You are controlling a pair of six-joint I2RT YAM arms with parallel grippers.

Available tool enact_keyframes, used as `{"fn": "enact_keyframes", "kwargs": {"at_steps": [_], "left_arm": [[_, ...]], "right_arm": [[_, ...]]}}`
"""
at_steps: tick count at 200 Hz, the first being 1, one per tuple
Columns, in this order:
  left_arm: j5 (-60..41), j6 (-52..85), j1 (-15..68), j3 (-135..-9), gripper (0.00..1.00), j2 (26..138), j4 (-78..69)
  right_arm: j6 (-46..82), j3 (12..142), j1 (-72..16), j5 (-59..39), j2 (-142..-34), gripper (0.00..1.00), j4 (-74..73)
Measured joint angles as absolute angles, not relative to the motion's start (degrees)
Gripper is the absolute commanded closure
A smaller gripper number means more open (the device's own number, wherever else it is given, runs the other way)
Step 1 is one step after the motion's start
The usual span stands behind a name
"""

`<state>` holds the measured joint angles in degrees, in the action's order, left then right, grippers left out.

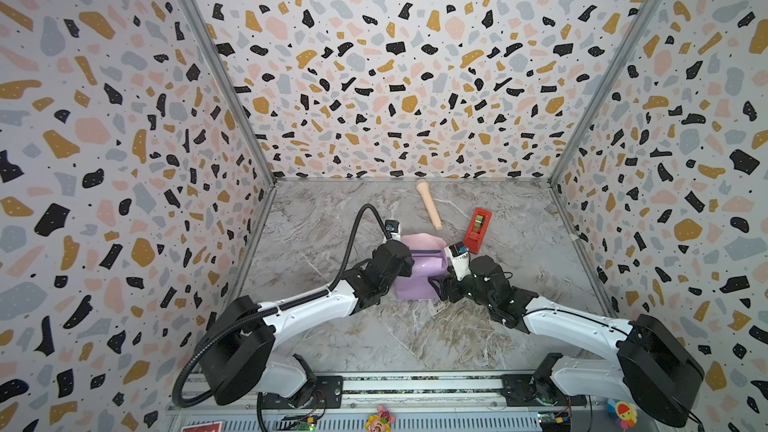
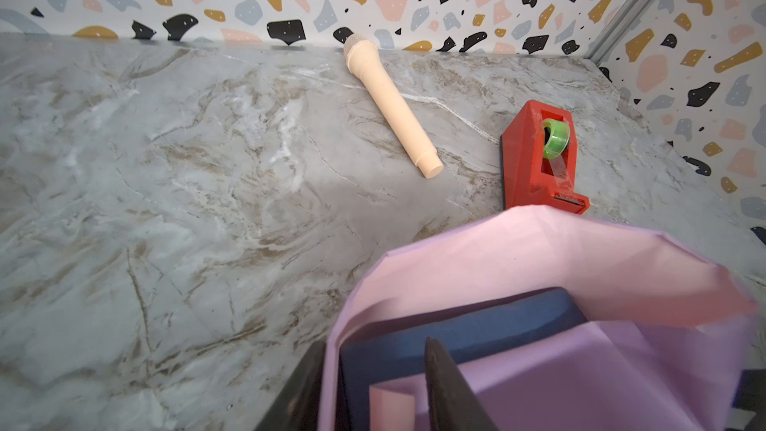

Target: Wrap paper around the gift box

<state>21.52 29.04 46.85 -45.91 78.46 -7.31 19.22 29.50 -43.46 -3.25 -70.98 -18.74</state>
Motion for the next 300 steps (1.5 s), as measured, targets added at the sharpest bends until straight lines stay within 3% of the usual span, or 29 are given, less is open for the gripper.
{"fn": "enact_keyframes", "kwargs": {"at_steps": [112, 175, 230, 300], "left_arm": [[17.0, 32.0, 44.3, -37.5, 0.22, 65.8, -11.0], [11.4, 29.7, 44.3, -29.0, 0.17, 56.8, -16.2], [3.9, 26.0, 45.5, -24.2, 0.13, 57.0, -21.9], [2.5, 21.0, 45.8, -24.6, 0.10, 62.9, -24.8]], "right_arm": [[21.3, 29.1, -43.5, -2.0, -71.1, 0.39, -22.4], [21.6, 29.1, -43.5, -2.0, -70.8, 0.41, -22.5], [21.6, 29.1, -43.5, -1.9, -70.8, 0.43, -22.5], [21.6, 29.1, -43.5, -1.9, -70.8, 0.44, -22.5]]}}
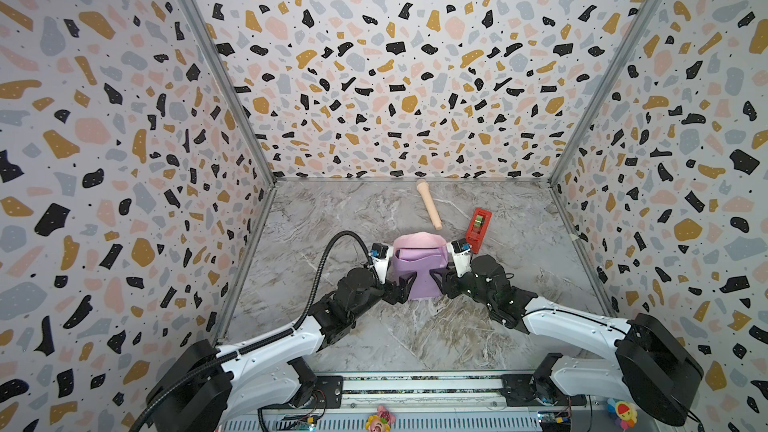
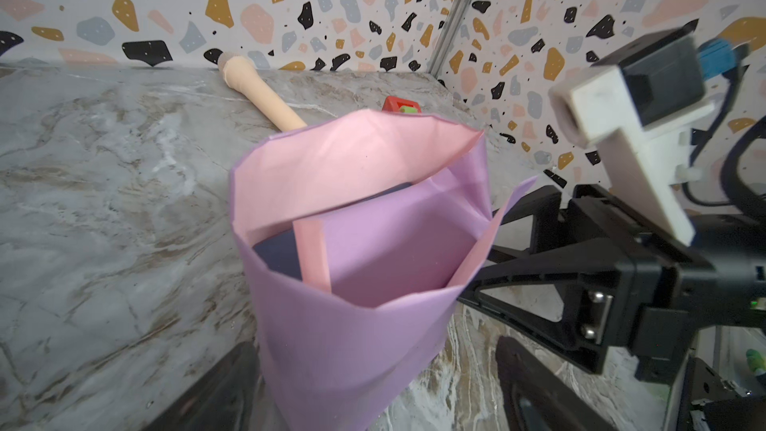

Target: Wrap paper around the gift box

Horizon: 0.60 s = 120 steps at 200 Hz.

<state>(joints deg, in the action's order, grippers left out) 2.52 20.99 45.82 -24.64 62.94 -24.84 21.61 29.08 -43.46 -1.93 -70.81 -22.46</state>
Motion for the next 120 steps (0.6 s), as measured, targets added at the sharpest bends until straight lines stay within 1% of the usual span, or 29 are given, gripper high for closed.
{"fn": "enact_keyframes", "kwargs": {"at_steps": [33, 120], "left_arm": [[3.5, 20.1, 45.8, -27.4, 0.10, 67.2, -24.6], [6.1, 20.1, 45.6, -31.0, 0.14, 71.8, -25.6]], "right_arm": [[21.6, 29.1, -43.5, -2.0, -70.8, 0.45, -22.4], [21.6, 29.1, -43.4, -1.9, -70.3, 0.46, -22.3]]}}
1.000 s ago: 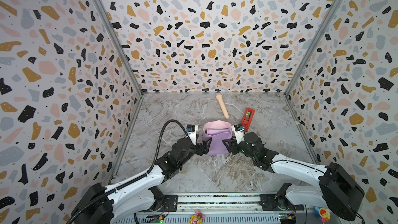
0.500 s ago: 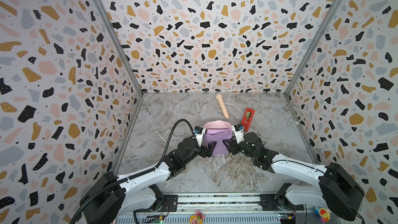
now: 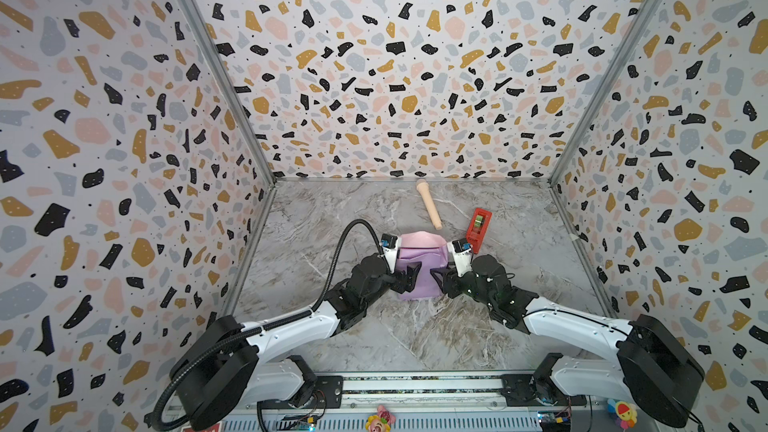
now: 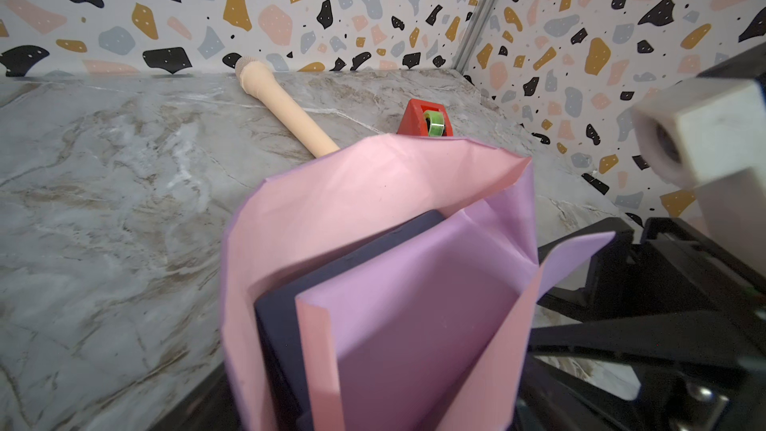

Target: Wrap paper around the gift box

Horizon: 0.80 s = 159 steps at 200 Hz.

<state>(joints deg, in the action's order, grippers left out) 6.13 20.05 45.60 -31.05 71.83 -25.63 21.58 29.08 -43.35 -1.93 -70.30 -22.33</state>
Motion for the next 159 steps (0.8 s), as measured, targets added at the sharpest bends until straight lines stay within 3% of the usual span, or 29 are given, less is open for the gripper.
{"fn": "enact_keyframes", "kwargs": {"at_steps": [68, 123, 159], "left_arm": [[7.2, 20.1, 44.6, -33.1, 0.13, 74.6, -25.1], [7.6, 19.9, 44.3, -33.8, 0.13, 76.4, -24.6], [7.6, 19.7, 44.3, -33.8, 0.13, 76.8, -24.7]], "right_arm": [[21.5, 29.1, -43.1, -2.0, -69.6, 0.45, -22.2], [22.2, 29.2, -42.3, -2.4, -67.6, 0.31, -21.7], [24.0, 31.9, -41.1, -1.7, -69.3, 0.30, -20.0]]}}
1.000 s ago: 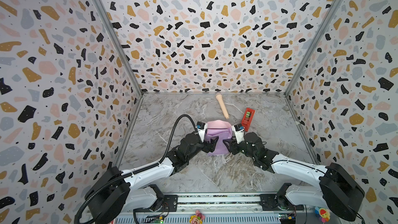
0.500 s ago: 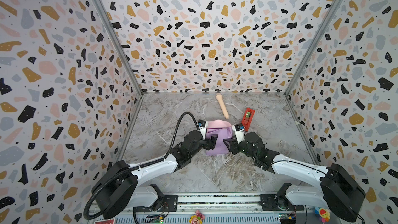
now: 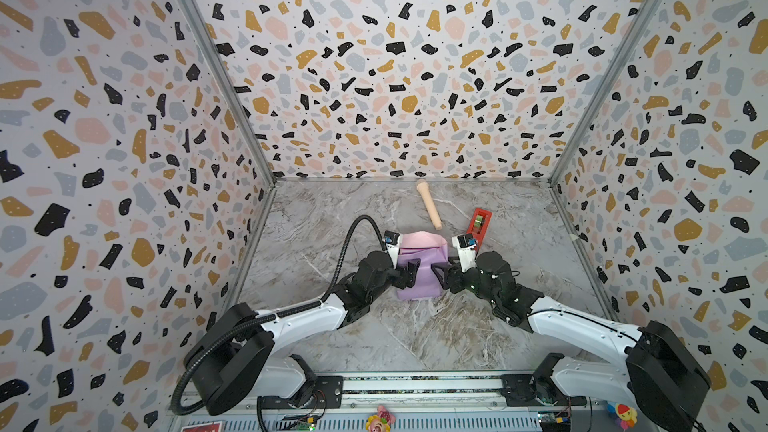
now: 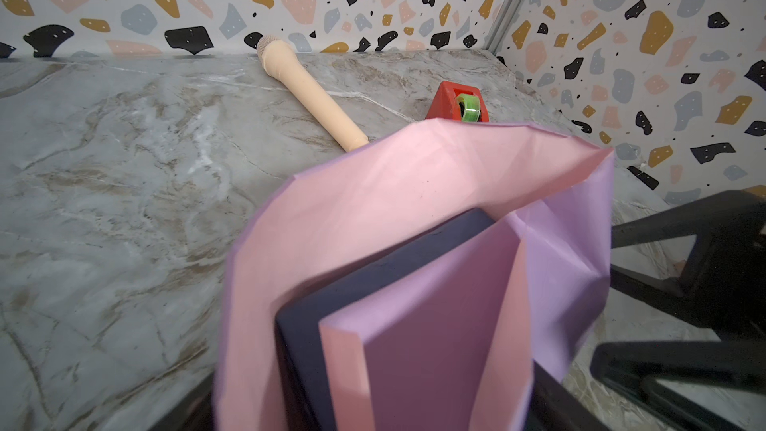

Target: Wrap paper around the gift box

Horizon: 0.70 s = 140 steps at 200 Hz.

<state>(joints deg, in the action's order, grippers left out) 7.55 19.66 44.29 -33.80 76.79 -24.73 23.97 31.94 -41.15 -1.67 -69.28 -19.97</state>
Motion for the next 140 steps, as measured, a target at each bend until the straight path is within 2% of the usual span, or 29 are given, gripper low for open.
{"fn": "enact_keyframes", "kwargs": {"at_steps": [61, 140], "left_arm": [[7.6, 19.6, 44.2, -34.2, 0.13, 77.3, -24.8], [8.5, 20.4, 43.7, -33.6, 0.11, 73.1, -22.7]], "right_arm": [[25.6, 36.3, -40.2, -0.2, -75.9, 0.37, -19.0], [26.0, 36.1, -40.2, 0.5, -75.9, 0.43, -19.4]]}}
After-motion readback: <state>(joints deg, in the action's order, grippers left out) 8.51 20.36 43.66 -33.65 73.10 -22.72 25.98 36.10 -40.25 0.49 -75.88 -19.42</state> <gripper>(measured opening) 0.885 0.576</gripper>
